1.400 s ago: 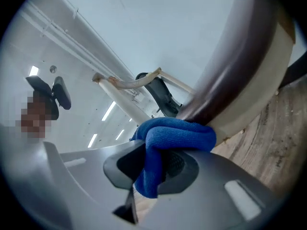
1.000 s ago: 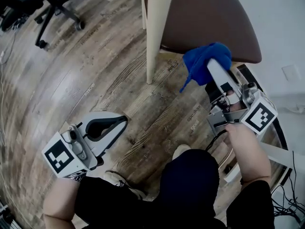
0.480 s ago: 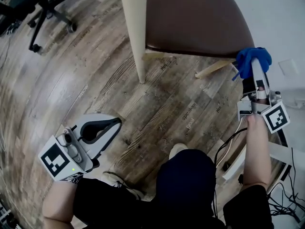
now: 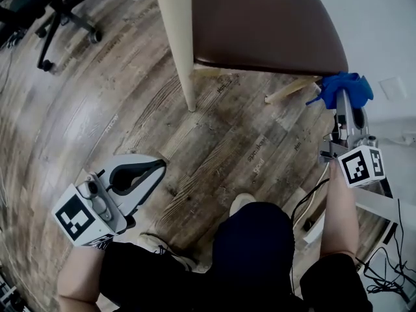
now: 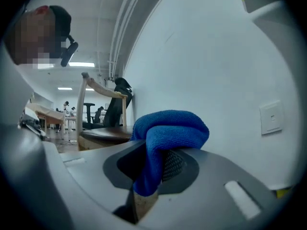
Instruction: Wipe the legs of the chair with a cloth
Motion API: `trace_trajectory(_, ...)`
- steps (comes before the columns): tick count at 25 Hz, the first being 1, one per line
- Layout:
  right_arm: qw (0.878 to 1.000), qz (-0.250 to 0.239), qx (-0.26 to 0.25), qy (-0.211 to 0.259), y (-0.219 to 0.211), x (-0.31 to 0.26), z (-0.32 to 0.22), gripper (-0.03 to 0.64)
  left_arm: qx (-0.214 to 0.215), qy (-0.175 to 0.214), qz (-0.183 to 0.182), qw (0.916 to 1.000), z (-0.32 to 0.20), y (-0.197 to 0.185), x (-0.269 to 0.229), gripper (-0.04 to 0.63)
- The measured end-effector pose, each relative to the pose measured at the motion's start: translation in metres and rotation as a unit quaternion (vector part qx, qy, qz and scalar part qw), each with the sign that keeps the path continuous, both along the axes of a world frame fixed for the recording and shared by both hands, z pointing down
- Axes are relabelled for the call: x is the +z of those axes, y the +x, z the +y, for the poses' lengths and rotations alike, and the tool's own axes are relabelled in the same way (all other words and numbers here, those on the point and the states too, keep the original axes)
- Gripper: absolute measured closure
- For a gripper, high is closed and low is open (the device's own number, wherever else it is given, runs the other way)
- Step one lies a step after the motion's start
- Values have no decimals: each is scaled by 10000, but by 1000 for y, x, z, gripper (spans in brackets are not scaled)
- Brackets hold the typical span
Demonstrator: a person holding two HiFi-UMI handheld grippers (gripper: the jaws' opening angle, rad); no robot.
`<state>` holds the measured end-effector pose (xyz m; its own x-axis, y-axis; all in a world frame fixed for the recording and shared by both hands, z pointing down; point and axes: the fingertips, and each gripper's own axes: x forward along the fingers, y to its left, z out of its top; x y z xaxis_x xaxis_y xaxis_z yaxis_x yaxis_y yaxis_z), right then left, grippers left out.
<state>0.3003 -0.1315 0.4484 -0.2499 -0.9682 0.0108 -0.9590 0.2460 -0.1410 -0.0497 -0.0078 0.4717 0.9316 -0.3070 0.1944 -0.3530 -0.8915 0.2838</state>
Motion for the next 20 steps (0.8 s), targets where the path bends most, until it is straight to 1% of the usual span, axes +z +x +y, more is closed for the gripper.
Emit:
trace_trajectory(2,9997,145,162,-125,2,13,1,552,6,0,-2,10000,-1,0,-1,598)
trace_trajectory(6,9982,120,398,-421,3,42,-13,552,22,19,9,10000,0,1,-2,598)
trace_trajectory(11,9981,-119,511,-338,0,56,-24,552,7,-21,-5,10000,1,-1,-1,598)
trace_trajectory(14,9978,-88,490,-437,-7,79,-26,552,8,-24,7,10000,0,-2,-1,598)
trace_trajectory(17,9963,-89,468,-721,-16,116,-29,552,10,-80,-29,10000,1,0,3,598)
trace_trajectory(20,9919,-273,463,-1150,-21,162,-35,552,-29,-132,-84,9999,1,-2,7,598)
